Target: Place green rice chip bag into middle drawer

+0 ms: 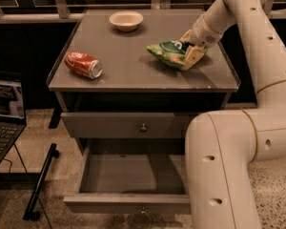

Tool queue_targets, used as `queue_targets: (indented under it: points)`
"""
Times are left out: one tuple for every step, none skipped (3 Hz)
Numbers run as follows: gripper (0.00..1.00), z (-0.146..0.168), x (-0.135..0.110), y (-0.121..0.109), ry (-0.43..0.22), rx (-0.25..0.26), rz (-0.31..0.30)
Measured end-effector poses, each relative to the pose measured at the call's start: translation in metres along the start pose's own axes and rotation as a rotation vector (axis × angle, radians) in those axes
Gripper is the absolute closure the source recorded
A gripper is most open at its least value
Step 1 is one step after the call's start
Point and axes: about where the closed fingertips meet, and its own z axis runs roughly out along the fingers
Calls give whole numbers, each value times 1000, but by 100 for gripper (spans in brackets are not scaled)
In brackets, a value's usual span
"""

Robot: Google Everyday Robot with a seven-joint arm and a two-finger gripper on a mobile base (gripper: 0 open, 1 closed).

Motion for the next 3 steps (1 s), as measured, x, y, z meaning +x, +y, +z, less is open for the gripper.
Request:
queue_targets:
  points:
    - [87,-1,-2,2,0,0,0]
    - [100,-1,-2,4,0,0,0]
    - [100,2,-4,-4,-5,24,0]
